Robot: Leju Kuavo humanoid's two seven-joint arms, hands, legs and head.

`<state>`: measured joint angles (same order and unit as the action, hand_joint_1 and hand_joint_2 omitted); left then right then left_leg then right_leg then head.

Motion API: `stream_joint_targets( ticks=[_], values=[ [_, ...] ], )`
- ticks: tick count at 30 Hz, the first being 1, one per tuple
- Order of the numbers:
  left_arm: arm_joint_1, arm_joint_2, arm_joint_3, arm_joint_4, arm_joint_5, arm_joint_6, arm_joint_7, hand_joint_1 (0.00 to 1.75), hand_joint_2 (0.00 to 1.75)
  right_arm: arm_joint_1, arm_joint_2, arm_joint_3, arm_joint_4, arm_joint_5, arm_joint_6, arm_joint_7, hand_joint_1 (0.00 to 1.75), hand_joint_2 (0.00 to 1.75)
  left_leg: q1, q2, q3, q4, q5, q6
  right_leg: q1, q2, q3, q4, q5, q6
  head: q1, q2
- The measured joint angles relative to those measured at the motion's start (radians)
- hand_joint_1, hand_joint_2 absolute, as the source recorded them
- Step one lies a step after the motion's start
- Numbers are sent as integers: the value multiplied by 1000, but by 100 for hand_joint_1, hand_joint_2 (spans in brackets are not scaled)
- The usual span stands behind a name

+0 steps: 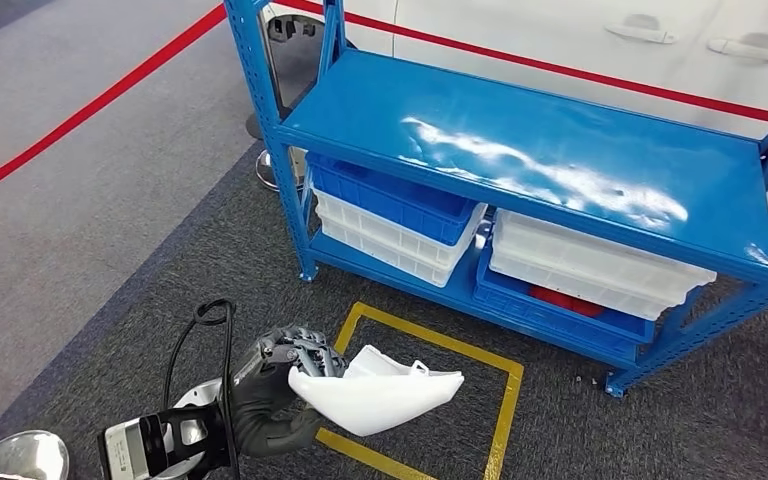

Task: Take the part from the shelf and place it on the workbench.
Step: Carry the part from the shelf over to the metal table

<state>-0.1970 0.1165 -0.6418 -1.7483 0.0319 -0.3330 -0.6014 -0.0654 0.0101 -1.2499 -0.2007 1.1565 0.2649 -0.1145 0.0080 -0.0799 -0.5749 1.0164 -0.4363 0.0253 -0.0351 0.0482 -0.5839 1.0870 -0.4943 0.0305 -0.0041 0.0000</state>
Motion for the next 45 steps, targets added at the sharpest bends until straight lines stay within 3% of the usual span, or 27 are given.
stream_joint_targets(
  ticks=[2, 5, 7, 9, 11, 12, 13, 14, 16, 18, 20, 22, 24, 26, 27, 28, 29, 31, 33, 35, 37, 39, 41, 42, 43, 45],
  values=[
    [-3, 2, -2, 1, 5, -7, -7, 175, 175, -2, -2, 2, 0, 4, 4, -7, 0, 0, -2, -17, -11, 9, -1, -12, 0, 26, 22, -53, 10, -5, -1, 0],
    [-4, 8, -2, 1, 9, -14, -11, 175, 175, -5, 0, 8, 0, 16, 8, -9, 0, 0, 1, -33, -20, 11, 2, -30, 4, -8, 22, -56, 16, -23, -3, 0],
    [-4, 14, -2, 1, 10, -21, -7, 175, 175, -4, 5, 15, 0, 25, 10, -2, 0, 0, 1, 5, -46, 64, -33, -39, 2, -34, 22, -62, 21, -38, -10, 0],
    [-5, 20, -3, 1, 10, -28, -2, 175, 175, -2, 11, 22, 0, 32, 10, 9, 0, 0, 2, 56, -102, 189, -103, -46, 7, -61, 19, -63, 21, -46, -18, 0],
    [-5, 27, -4, 1, 10, -32, 3, 175, 175, 0, 17, 27, 0, 35, 10, 21, 0, 0, 4, 71, -144, 289, -141, -50, 12, -89, 17, -63, 21, -47, -18, 0],
    [-4, 30, -5, 1, 11, -34, 6, 175, 175, 0, 21, 28, 1, 35, 9, 24, 0, 0, 4, 75, -139, 286, -131, -48, 14, -102, 17, -63, 21, -47, -18, 0],
    [-4, 34, -5, 0, 12, -36, 9, 175, 175, -1, 25, 29, 1, 35, 9, 26, 0, 0, 3, 80, -112, 241, -104, -44, 17, -115, 18, -63, 21, -47, -18, 0],
    [-5, 38, -6, -2, 13, -38, 12, 175, 175, -2, 30, 29, 1, 34, 9, 26, 0, 0, 0, 93, -70, 169, -71, -37, 19, -126, 20, -63, 20, -47, -18, 0],
    [-8, 42, -7, -8, 17, -40, 15, 175, 175, -3, 39, 29, 2, 34, 10, 26, 0, 0, -9, 129, -3, 43, -31, -20, 24, -146, 23, -63, 19, -44, -17, 0],
    [-11, 46, -8, -14, 21, -41, 16, 175, 175, -5, 45, 30, 3, 34, 12, 25, 0, 0, -17, 139, 10, 6, -26, -9, 26, -162, 25, -65, 19, -36, -16, 0],
    [-11, 51, -8, -21, 22, -41, 17, 175, 175, -9, 47, 30, 3, 34, 12, 24, 0, 0, -15, 118, 11, -5, -17, -2, 24, -171, 30, -67, 18, -26, -16, 0],
    [-14, 55, -8, -28, 24, -41, 18, 175, 175, -10, 49, 31, 3, 35, 13, 23, 0, 0, -7, 96, 17, -21, -3, 10, 22, -130, 18, -32, -12, -18, -14, 0],
    [-17, 57, -9, -33, 26, -41, 18, 175, 175, -7, 48, 31, 3, 35, 15, 22, 0, 0, -4, 76, 15, -27, 5, 17, 20, -71, -33, 80, -79, -14, -9, 0],
    [-17, 58, -10, -34, 26, -42, 18, 175, 175, -5, 48, 31, 3, 35, 16, 21, 0, 0, -6, 53, 10, -26, 8, 18, 20, -53, -89, 195, -122, -12, -6, 0],
    [-16, 59, -10, -34, 26, -42, 19, 175, 175, -4, 48, 31, 3, 35, 17, 21, 0, 0, -5, 39, 9, -24, 9, 17, 19, -51, -96, 210, -115, -10, -6, 0],
    [-16, 59, -10, -34, 27, -42, 19, 175, 175, -3, 48, 31, 3, 35, 17, 21, 0, 0, -4, 26, 9, -21, 8, 15, 17, -49, -85, 185, -90, -9, -6, 0],
    [-16, 60, -10, -34, 27, -42, 19, 175, 175, -3, 47, 31, 3, 35, 17, 21, 0, 0, -3, 12, 9, -16, 7, 12, 14, -41, -56, 123, -50, -8, -6, 0],
    [-17, 60, -10, -34, 27, -42, 19, 175, 175, -2, 45, 31, 3, 35, 17, 21, 0, 0, -2, -11, 2, 0, 0, 2, 6, 2, 1, -2, 2, -6, -6, 0],
    [-17, 61, -11, -35, 28, -42, 19, 175, 175, -3, 45, 31, 3, 35, 14, 18, 0, 0, -2, -30, -10, 11, -2, -11, 5, 26, 21, -50, 10, -10, -5, 0],
    [-18, 62, -12, -36, 28, -45, 18, 175, 175, -7, 45, 31, 3, 34, 10, 6, 0, 0, 1, -43, -18, 13, 0, -23, 9, 5, 21, -53, 12, -22, -5, 0],
    [-23, 62, -13, -37, 28, -51, 16, 175, 175, -8, 45, 32, 3, 32, 8, -15, 0, 0, 0, -4, -34, 43, -19, -33, 9, -20, 24, -58, 14, -36, -10, 0],
    [-35, 62, -17, -37, 29, -60, 13, 175, 175, -7, 45, 32, 3, 30, 9, -30, 0, 0, 0, 55, -84, 150, -78, -41, 13, -47, 25, -60, 13, -46, -17, 0],
    [-41, 62, -20, -36, 32, -66, 13, 175, 175, -6, 45, 32, 3, 30, 8, -34, 0, 0, 3, 72, -145, 276, -130, -46, 18, -75, 24, -60, 10, -50, -18, 0],
    [-41, 62, -22, -35, 33, -67, 13, 175, 175, -6, 46, 32, 3, 30, 8, -33, 0, 0, 4, 74, -157, 302, -132, -46, 20, -88, 25, -60, 9, -51, -19, 0],
    [-42, 62, -23, -35, 35, -67, 13, 175, 175, -7, 47, 32, 3, 30, 7, -33, 0, 0, 3, 75, -147, 286, -114, -44, 22, -101, 26, -59, 8, -51, -19, 0],
    [-44, 62, -25, -34, 38, -68, 12, 175, 175, -9, 51, 34, 4, 31, 6, -31, 0, 0, -2, 98, -79, 155, -50, -29, 26, -124, 31, -59, 5, -51, -19, 0]
  ],
)
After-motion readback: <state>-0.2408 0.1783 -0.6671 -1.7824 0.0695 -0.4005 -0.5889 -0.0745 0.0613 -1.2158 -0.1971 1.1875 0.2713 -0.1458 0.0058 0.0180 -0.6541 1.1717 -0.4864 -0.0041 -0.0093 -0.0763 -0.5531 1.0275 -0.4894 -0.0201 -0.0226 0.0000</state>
